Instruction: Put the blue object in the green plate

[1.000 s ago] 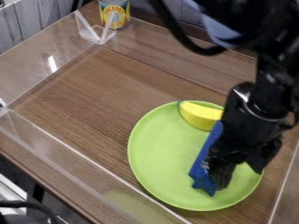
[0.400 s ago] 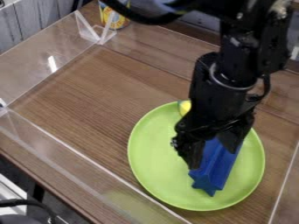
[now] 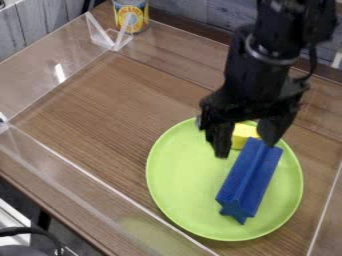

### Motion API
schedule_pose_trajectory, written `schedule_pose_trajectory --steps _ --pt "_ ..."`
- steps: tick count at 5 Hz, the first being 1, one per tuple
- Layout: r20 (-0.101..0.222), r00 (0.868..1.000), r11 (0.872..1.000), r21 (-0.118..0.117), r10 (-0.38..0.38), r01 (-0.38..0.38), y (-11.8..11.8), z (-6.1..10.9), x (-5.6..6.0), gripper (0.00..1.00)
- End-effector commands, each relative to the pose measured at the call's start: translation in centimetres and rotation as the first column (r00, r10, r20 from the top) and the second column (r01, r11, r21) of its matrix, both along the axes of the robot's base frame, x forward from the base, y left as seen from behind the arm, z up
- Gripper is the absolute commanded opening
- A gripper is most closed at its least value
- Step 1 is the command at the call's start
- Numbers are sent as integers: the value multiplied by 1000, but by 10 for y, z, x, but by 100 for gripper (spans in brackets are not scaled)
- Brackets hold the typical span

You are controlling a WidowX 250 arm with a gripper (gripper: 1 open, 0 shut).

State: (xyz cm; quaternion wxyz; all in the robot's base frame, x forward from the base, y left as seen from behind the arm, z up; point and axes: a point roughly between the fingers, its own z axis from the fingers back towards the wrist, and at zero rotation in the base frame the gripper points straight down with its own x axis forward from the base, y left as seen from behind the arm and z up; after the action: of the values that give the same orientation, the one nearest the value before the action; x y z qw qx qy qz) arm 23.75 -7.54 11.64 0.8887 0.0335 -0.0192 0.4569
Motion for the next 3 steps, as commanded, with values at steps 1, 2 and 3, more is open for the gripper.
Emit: schedule_pose_trajectory --steps 1,2,3 --pt "52 996 998 16 -66 65 10 37 16 100" --pt "33 989 988 51 -145 143 22 58 25 100" --pt "49 987 987 54 -151 148 37 61 34 100"
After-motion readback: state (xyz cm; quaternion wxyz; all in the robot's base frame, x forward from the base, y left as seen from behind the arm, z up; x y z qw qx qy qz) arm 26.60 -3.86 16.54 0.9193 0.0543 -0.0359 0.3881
